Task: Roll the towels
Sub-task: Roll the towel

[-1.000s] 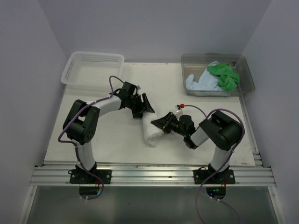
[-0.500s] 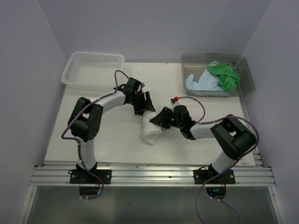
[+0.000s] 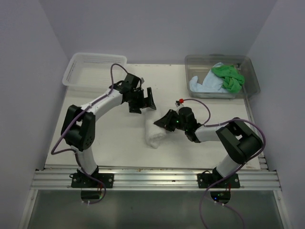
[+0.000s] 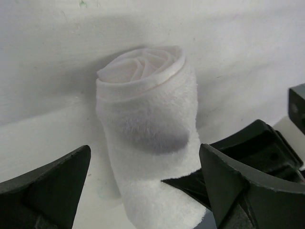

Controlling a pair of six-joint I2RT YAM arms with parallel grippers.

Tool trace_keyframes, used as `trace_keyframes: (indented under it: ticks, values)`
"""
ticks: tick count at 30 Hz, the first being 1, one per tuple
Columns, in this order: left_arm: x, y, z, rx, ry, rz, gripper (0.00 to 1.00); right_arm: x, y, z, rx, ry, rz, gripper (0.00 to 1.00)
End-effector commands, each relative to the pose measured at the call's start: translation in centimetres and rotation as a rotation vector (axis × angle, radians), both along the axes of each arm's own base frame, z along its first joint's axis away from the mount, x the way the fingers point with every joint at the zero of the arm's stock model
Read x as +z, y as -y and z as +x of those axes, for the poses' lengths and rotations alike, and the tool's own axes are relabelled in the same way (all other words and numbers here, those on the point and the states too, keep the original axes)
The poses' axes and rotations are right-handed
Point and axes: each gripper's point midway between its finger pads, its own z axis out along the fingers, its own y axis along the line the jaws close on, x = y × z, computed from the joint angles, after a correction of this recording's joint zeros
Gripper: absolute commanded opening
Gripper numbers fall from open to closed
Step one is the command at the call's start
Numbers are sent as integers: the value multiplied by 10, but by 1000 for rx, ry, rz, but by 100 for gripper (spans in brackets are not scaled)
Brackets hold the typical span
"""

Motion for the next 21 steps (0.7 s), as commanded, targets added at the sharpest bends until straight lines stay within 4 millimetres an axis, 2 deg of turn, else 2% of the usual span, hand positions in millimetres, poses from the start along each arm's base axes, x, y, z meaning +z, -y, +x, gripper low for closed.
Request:
trace_keyframes:
  ticks: [1,3,4,6,7,8,9,10,11,12,16,21]
  values:
    - [54,-28,5,70,153,-16,99,-11,15,-12,-25,-102,-3,0]
    - [56,-34,3,107,157,-54,97,-7,18,-9,-39,-95,40,0]
    - [49,-37,-5,108,141,-61,93,-1,16,-7,-41,-88,72,0]
    - [43,-32,-15,80,106,-98,93,-2,17,-7,-49,-83,90,0]
    - [32,-31,-22,68,68,-105,94,0,16,-4,-49,-67,109,0]
    - [32,-23,-31,32,30,-160,95,-2,15,-5,-46,-68,116,0]
    - [30,-18,-31,21,32,-189,96,-3,14,-5,-43,-64,125,0]
    - [19,-17,-38,20,-5,-201,98,4,11,-2,-44,-41,155,0]
    - [19,-11,-42,13,-31,-239,98,-3,11,-3,-42,-52,159,0]
    - [15,-7,-42,9,-33,-257,98,4,9,0,-41,-27,193,0]
    - [1,5,-46,28,-94,-283,98,-2,7,-1,-38,-31,212,0]
    - [-2,18,-47,47,-119,-335,98,-9,9,-3,-34,-31,185,0]
